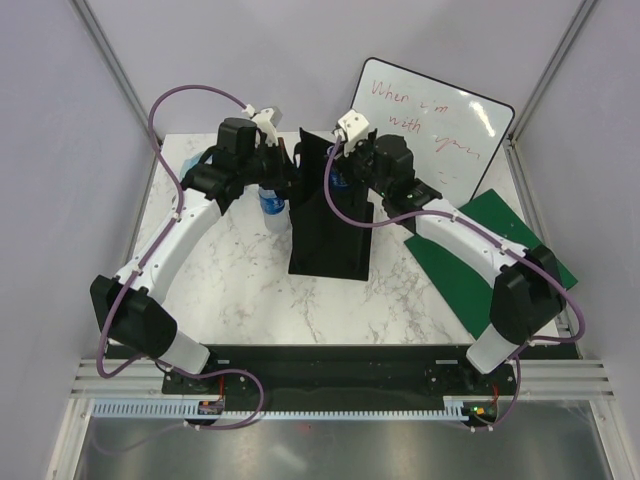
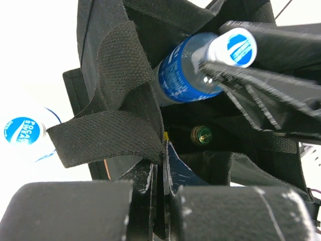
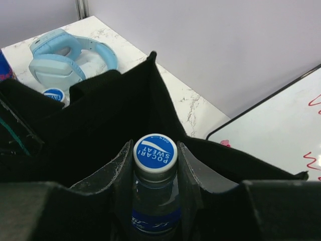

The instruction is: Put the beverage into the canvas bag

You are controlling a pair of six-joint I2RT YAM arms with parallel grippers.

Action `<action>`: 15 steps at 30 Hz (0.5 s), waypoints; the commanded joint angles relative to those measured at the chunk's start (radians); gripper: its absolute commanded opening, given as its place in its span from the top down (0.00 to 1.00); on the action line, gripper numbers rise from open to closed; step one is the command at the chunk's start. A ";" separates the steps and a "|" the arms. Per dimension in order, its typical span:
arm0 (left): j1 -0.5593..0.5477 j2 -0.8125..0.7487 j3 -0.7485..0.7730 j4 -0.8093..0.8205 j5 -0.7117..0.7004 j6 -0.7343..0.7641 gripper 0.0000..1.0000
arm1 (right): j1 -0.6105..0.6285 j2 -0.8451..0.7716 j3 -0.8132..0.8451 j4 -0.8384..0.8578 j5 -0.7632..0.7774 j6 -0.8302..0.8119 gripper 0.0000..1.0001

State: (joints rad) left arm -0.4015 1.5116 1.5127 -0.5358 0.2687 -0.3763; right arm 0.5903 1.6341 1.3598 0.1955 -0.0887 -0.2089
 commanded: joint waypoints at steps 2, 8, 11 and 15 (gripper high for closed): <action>-0.002 -0.045 0.015 0.030 0.009 0.020 0.98 | -0.006 -0.013 -0.051 0.174 -0.005 0.005 1.00; -0.002 -0.044 0.023 0.031 0.015 0.016 0.98 | -0.023 -0.002 -0.140 0.248 -0.014 -0.011 1.00; -0.002 -0.050 0.023 0.030 0.010 0.016 0.98 | -0.040 0.013 -0.139 0.243 -0.034 0.005 1.00; -0.002 -0.053 0.023 0.030 0.009 0.011 0.98 | -0.050 0.027 -0.154 0.245 -0.071 0.046 1.00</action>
State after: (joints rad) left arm -0.4019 1.5116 1.5127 -0.5358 0.2714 -0.3767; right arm 0.5598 1.6642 1.2125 0.3031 -0.1192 -0.1886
